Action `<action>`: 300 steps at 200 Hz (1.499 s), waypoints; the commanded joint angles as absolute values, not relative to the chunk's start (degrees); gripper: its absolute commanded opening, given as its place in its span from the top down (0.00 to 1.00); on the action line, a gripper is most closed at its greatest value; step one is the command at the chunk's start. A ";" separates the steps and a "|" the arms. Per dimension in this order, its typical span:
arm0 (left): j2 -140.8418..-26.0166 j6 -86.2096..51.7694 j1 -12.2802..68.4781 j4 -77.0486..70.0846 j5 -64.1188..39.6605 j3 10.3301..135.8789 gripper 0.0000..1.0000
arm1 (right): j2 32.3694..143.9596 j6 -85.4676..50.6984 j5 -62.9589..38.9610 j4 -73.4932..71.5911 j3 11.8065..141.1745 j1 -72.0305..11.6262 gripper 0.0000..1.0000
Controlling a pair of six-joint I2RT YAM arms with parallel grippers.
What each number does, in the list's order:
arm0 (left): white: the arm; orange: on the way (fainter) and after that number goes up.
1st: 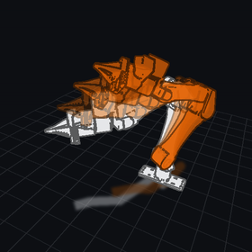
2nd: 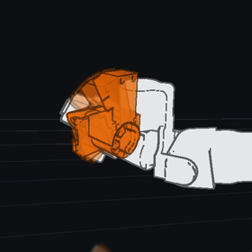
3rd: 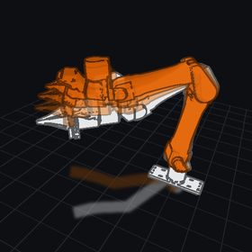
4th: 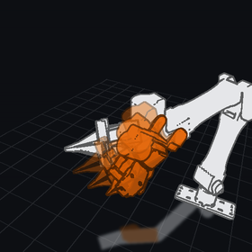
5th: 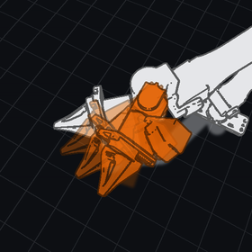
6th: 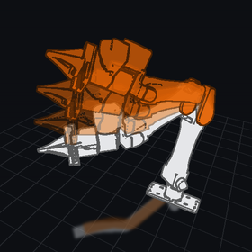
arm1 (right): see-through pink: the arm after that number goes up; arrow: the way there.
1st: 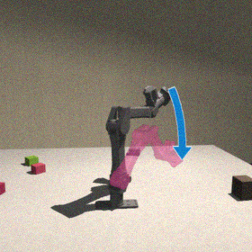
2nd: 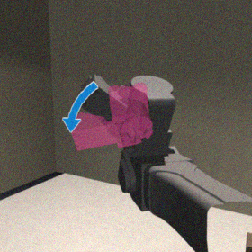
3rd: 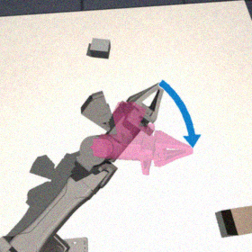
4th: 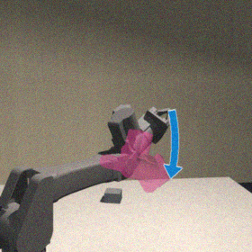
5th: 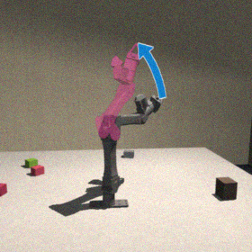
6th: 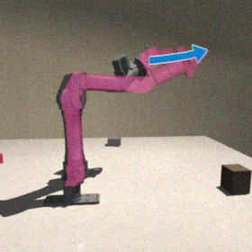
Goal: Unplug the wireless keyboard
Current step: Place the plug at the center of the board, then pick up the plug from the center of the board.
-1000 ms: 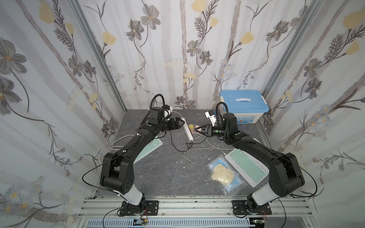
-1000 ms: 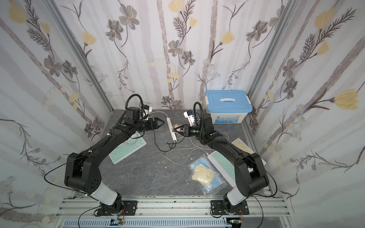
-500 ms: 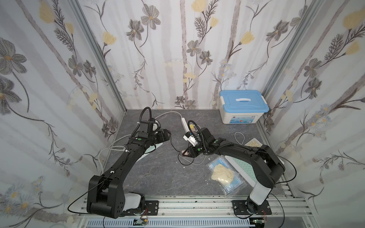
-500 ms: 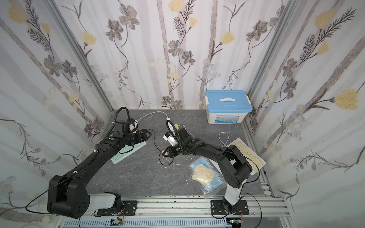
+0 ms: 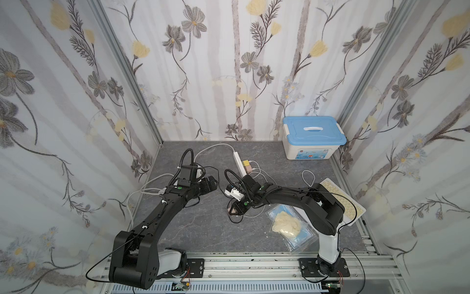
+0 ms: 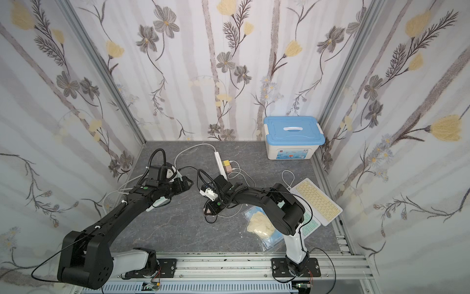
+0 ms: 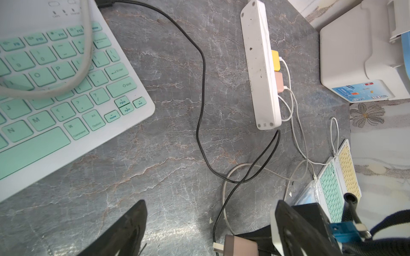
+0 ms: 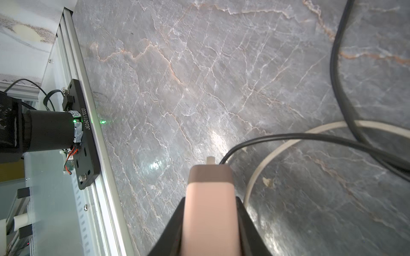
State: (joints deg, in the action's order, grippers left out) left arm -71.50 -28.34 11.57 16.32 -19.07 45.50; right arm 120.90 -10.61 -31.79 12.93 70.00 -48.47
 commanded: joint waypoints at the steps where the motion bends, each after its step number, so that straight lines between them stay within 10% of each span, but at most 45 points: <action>1: -70.83 -28.65 11.51 14.73 -19.22 44.96 0.08 | 118.94 -9.65 -32.49 10.43 69.21 -48.62 0.40; 36: -69.97 -25.82 14.13 14.46 -21.25 44.37 0.08 | 112.39 -10.90 -32.11 8.46 64.95 -48.37 0.18; 105: -71.88 -5.44 27.60 24.77 -25.51 49.23 0.24 | 94.63 -19.94 -26.60 -4.07 46.93 -38.14 0.20; 213: -82.21 32.86 34.90 34.87 -18.41 53.74 0.09 | 80.19 -22.28 -22.18 -12.03 30.67 -29.34 0.17; 300: -89.37 38.92 39.88 32.06 -11.65 53.72 0.31 | 80.56 -22.14 -24.04 -13.01 28.92 -28.00 0.16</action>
State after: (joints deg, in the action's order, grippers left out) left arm -87.13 35.44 39.20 32.25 -14.98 52.82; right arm 79.61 -21.67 -22.76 -9.02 28.86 -28.14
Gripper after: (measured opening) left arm 0.734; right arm 0.846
